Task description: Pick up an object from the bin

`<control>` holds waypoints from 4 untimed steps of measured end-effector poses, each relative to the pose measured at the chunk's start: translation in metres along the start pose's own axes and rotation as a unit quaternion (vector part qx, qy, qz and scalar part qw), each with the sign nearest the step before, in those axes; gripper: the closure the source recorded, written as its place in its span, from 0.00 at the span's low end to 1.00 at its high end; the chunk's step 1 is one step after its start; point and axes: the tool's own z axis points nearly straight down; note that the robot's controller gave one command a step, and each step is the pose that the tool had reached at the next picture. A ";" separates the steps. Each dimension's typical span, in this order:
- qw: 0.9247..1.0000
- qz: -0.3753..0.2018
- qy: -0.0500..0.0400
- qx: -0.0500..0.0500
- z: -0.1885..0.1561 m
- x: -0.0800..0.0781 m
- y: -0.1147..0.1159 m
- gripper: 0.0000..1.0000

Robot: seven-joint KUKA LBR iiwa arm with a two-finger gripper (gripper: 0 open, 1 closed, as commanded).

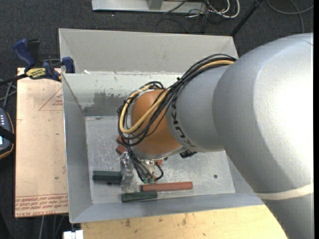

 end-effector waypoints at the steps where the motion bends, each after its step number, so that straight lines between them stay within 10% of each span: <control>1: 1.000 0.004 0.001 0.000 -0.097 -0.013 0.012 0.00; 2: 1.000 0.005 -0.003 -0.001 -0.121 -0.017 0.016 0.00; 4: 0.989 -0.149 -0.003 -0.001 -0.016 -0.021 0.019 0.00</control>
Offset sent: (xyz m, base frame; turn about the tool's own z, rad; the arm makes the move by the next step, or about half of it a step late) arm 0.0000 0.0000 0.0000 0.0000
